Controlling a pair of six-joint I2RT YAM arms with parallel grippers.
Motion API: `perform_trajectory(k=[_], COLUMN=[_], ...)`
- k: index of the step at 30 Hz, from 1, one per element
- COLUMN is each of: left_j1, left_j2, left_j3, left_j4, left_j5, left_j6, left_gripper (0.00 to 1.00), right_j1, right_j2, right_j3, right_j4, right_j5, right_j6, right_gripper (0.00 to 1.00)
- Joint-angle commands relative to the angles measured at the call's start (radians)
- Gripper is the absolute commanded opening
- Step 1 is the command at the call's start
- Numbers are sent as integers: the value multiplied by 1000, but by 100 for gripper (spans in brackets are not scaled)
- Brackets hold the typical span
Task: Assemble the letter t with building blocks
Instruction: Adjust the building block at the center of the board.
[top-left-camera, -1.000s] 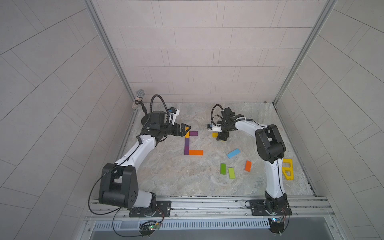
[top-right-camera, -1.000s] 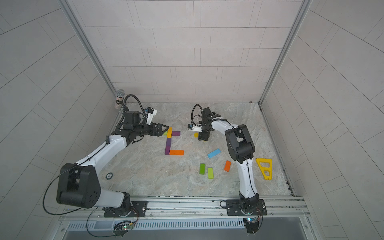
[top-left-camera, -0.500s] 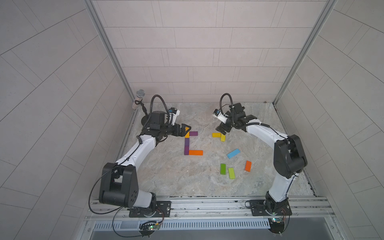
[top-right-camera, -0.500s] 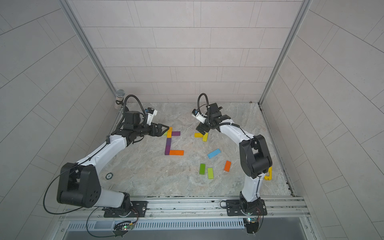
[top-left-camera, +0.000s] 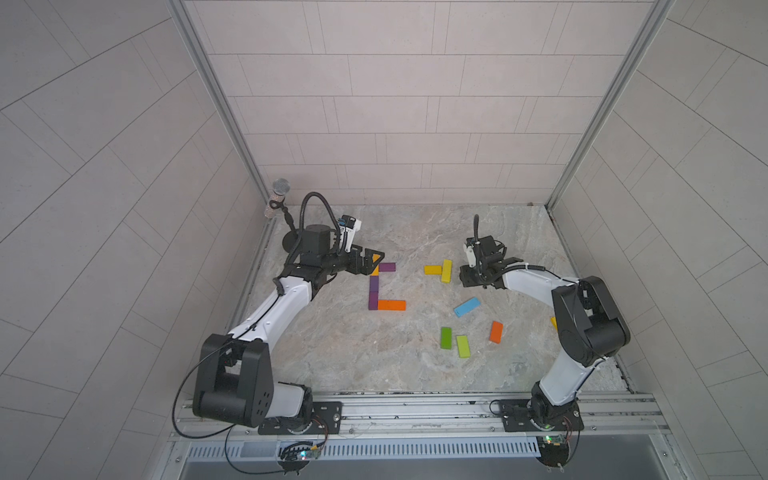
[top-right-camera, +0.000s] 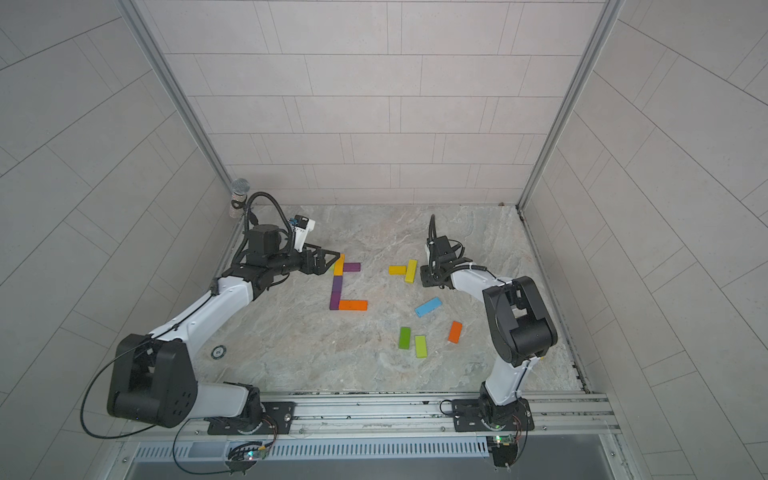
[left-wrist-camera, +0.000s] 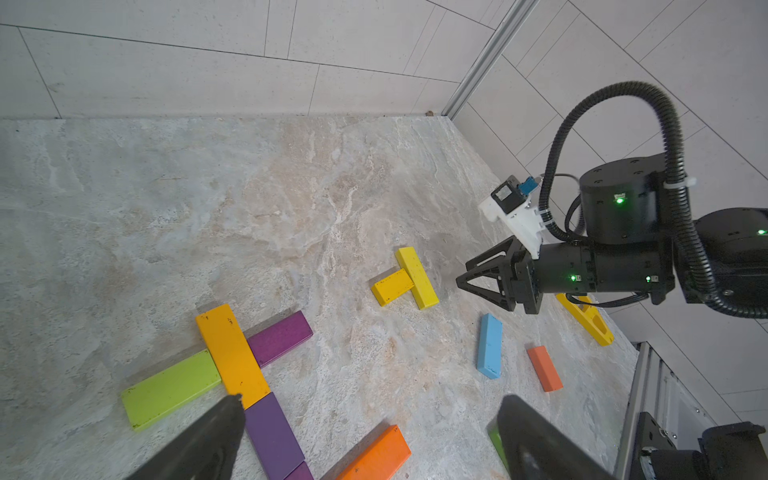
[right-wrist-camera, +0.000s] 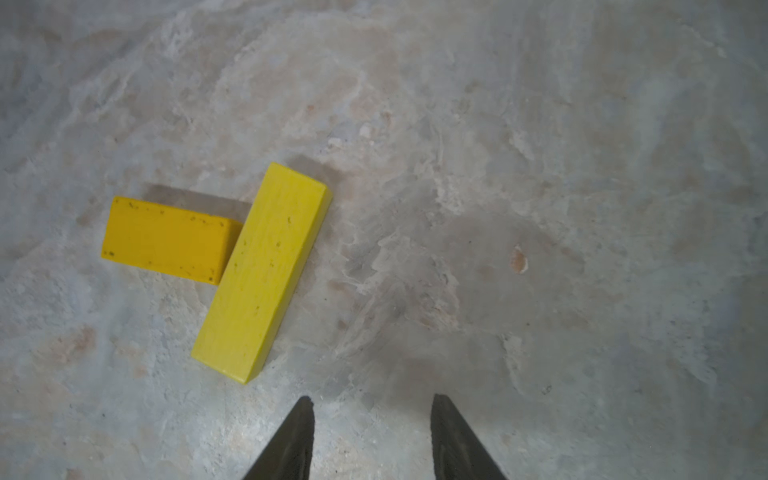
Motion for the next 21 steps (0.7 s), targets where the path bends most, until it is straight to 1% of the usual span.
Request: perform_trajectory(k=[1, 7, 13, 21], left_j1=[-4, -4, -4, -4], left_j2=[-13, -8, -10, -6], left_j3=[-4, -4, -1, 3], left_j4=[29, 25, 15, 4], left_j5=[0, 4, 1, 2], left_j6=[9, 9, 18, 25], left_gripper=[100, 100, 100, 100], right_j1=[6, 9, 10, 14], right_j2=[8, 95, 146, 206], right_j3=[36, 108, 148, 197], right_j4=[42, 24, 21, 20], right_j5=[57, 93, 127, 110], right_j6=[90, 76, 61, 65], right_gripper=[45, 39, 37, 35])
